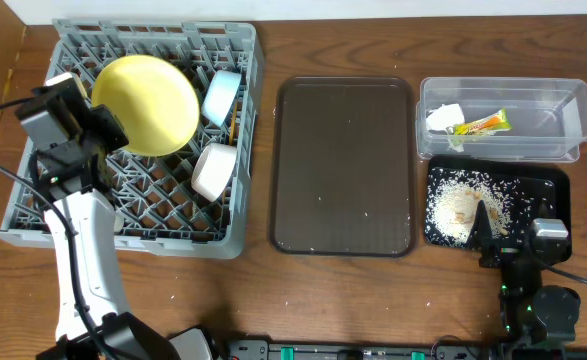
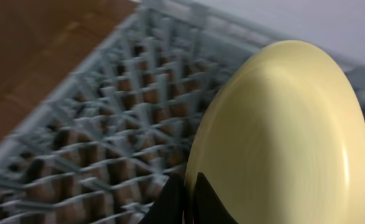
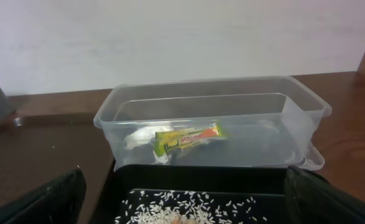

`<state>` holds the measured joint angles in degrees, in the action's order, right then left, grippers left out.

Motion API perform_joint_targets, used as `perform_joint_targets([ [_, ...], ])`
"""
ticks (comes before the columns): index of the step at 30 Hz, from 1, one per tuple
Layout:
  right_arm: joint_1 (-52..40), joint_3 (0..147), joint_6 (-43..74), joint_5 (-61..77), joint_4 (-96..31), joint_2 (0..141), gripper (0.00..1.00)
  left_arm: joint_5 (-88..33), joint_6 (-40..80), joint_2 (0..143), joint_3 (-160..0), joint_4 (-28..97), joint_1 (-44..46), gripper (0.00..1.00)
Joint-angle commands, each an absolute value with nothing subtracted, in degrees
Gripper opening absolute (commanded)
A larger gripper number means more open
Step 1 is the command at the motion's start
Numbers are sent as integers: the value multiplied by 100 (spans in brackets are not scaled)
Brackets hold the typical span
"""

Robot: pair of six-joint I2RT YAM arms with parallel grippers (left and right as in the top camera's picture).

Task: Sort waste into correct bins and load items into the dishwasher
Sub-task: 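Lift the yellow plate with the left gripper and stand it in the rack, then open the left gripper and withdraw it from the yellow plate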

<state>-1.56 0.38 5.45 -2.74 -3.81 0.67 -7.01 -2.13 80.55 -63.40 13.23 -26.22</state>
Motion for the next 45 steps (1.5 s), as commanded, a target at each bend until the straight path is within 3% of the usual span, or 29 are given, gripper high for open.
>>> perform_joint_targets([
  [1, -119, 32, 569, -270, -405, 38, 99, 486, -788, 8171, -6361, 1267, -2539, 7],
  [7, -117, 32, 569, -270, -405, 38, 99, 720, -1197, 8189, -6361, 1140, -2423, 8],
  [20, -117, 32, 569, -270, -405, 38, 99, 2432, -1839, 8409, -6361, 1142, -1107, 9],
  [28, -117, 32, 569, -270, -405, 38, 99, 1712, -1337, 7841, -6361, 1782, -281, 40],
  [33, -117, 32, 569, -270, -405, 38, 99, 1059, -340, 7124, -6361, 2766, 454, 58],
  [38, -119, 32, 569, -270, -405, 38, 99, 45, 526, 6460, -6361, 3553, 1083, 64],
  [42, -117, 32, 569, -270, -405, 38, 99, -537, 832, 6018, -6361, 3848, 1653, 80],
  [45, -117, 32, 569, -270, -405, 38, 99, -766, 829, 5739, -6361, 3874, 2102, 83],
])
